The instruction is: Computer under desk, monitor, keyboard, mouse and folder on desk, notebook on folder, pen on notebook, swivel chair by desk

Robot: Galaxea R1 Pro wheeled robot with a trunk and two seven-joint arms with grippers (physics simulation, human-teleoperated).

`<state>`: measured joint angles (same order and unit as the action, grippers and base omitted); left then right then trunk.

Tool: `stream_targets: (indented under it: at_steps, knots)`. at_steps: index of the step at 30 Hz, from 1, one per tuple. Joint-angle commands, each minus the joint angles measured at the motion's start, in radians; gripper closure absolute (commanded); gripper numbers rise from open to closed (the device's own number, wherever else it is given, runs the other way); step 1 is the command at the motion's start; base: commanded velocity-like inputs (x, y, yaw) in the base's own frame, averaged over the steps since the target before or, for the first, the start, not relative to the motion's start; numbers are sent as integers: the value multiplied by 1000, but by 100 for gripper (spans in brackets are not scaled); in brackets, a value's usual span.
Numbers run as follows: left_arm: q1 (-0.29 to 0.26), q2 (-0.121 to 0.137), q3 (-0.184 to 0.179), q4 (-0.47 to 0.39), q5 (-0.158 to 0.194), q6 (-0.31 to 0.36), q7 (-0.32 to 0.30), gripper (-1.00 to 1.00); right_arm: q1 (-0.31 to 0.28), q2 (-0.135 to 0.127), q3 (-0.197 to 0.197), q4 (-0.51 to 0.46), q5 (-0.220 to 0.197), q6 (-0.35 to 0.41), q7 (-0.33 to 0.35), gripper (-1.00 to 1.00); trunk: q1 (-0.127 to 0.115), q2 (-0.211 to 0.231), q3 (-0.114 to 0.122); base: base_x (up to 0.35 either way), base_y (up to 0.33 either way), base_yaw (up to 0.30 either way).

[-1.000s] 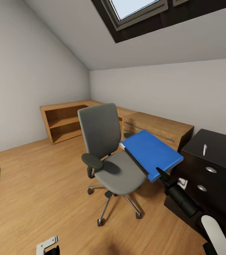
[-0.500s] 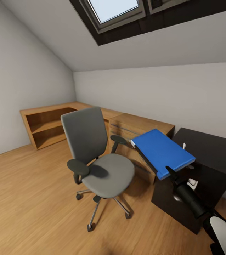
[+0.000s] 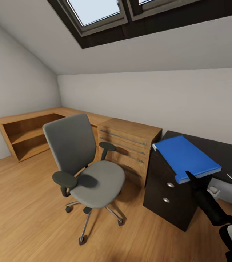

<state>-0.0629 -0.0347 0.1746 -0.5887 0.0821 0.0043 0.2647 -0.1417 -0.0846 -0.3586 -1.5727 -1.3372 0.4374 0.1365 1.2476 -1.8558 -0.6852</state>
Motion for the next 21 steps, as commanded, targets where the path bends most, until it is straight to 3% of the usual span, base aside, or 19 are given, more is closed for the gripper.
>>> stream_targets:
  at_steps: [1,4,12,14,21]
  knots:
    - [0,-1,2,-1,9,0,1,-100,-1,0,-10,0,-7,6,-19,100,-4,7,2,0,0,-267]
    - [0,-1,2,0,8,0,1,-100,-1,0,-26,0,-17,6,-58,100,-16,28,12,0,0,-268]
    - [0,-1,2,1,8,-1,1,-100,-1,-5,-76,0,-116,6,-171,100,-46,84,37,0,0,-268]
    - [0,-2,2,1,8,-1,1,-100,-1,-7,-109,0,-146,7,-202,100,-54,98,43,0,0,-268]
    - [0,-2,2,6,8,-3,1,-100,-1,-13,-168,0,-162,7,-226,100,-81,147,65,0,0,-268]
